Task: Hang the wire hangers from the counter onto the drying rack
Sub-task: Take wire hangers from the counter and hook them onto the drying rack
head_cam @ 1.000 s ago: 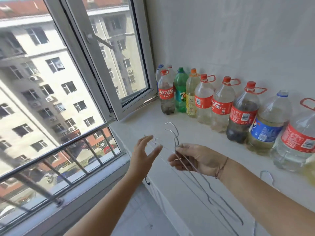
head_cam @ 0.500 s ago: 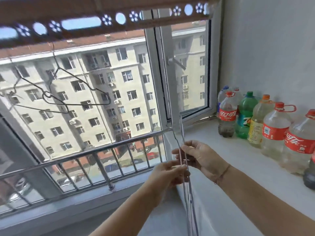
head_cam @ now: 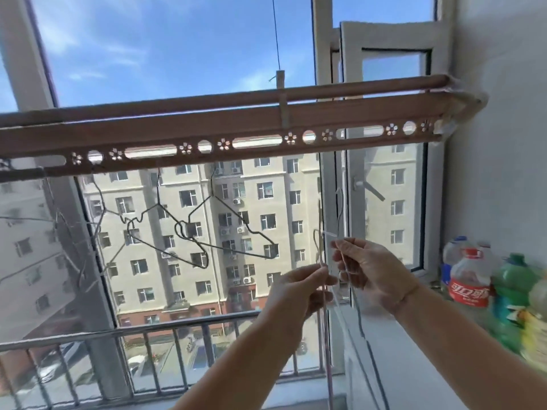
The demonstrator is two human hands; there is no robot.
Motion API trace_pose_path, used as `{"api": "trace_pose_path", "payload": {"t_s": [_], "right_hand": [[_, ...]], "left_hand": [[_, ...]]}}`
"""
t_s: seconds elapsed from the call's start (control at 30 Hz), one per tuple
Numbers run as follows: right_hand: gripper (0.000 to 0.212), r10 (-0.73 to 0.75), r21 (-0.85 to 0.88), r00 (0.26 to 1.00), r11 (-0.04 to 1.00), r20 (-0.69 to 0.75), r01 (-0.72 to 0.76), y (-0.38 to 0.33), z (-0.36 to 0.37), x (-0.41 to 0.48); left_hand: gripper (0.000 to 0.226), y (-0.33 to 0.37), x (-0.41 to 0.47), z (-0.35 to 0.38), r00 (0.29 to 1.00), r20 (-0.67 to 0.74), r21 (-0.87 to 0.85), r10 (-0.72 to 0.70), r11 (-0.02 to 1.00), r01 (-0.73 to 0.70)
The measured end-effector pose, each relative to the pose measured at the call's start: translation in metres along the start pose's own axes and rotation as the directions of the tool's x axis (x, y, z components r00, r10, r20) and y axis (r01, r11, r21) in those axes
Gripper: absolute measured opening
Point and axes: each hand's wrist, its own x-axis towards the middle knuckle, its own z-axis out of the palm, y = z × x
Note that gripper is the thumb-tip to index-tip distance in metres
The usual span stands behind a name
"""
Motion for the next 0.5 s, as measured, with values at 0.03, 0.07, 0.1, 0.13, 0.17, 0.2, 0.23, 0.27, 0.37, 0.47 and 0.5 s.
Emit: {"api": "trace_pose_path", "payload": {"t_s": [0.03, 0.07, 0.1, 0.13, 0.17, 0.2, 0.23, 0.27, 0.37, 0.47, 0.5], "right_hand": [[0.013, -0.025, -0.022, 1.0, 0.999, 0.007, 0.025, -0.009, 0.003, 0.004], [0.014, -0.048, -0.045, 0.999, 0.998, 0.012, 0.048, -0.017, 0.007, 0.009], [0.014, -0.069, -0.065, 0.998, 0.995, 0.013, 0.07, -0.025, 0.01, 0.014], [0.014, -0.088, -0.083, 0.996, 0.993, 0.014, 0.088, -0.033, 0.013, 0.019], [0.014, -0.104, -0.095, 0.994, 0.99, 0.015, 0.105, -0.041, 0.014, 0.025], [0.014, -0.119, -0.104, 0.993, 0.987, 0.016, 0.12, -0.048, 0.016, 0.03], [0.014, -0.132, -0.113, 0.991, 0.985, 0.016, 0.133, -0.055, 0.018, 0.036], [0.014, -0.145, -0.124, 0.989, 0.982, 0.016, 0.146, -0.061, 0.019, 0.04], [0.014, -0.163, -0.168, 0.986, 0.972, 0.028, 0.166, -0.073, 0.024, 0.054], [0.015, -0.147, -0.179, 0.988, 0.972, 0.04, 0.152, -0.077, 0.031, 0.065], [0.016, -0.139, -0.184, 0.99, 0.972, 0.035, 0.143, -0.077, 0.032, 0.069]], "left_hand": [[0.008, 0.008, 0.004, 0.005, 1.0, -0.003, -0.018, 0.027, 0.999, -0.027], [0.009, 0.016, 0.008, 0.009, 0.999, -0.009, -0.04, 0.05, 0.998, -0.05], [0.009, 0.024, 0.012, 0.014, 0.997, -0.02, -0.06, 0.07, 0.996, -0.072], [0.01, 0.033, 0.016, 0.018, 0.996, -0.037, -0.077, 0.087, 0.993, -0.089], [0.011, 0.041, 0.021, 0.02, 0.993, -0.058, -0.092, 0.103, 0.99, -0.108], [0.012, 0.05, 0.025, 0.022, 0.99, -0.077, -0.107, 0.12, 0.986, -0.128], [0.012, 0.059, 0.029, 0.023, 0.986, -0.096, -0.118, 0.139, 0.982, -0.149], [0.01, 0.067, 0.032, 0.022, 0.982, -0.112, -0.124, 0.155, 0.978, -0.169], [0.01, 0.084, 0.042, 0.017, 0.971, -0.151, -0.137, 0.186, 0.969, -0.207], [0.007, 0.094, 0.053, 0.007, 0.962, -0.185, -0.105, 0.201, 0.969, -0.223], [0.007, 0.096, 0.057, 0.005, 0.959, -0.194, -0.09, 0.207, 0.97, -0.228]]}}
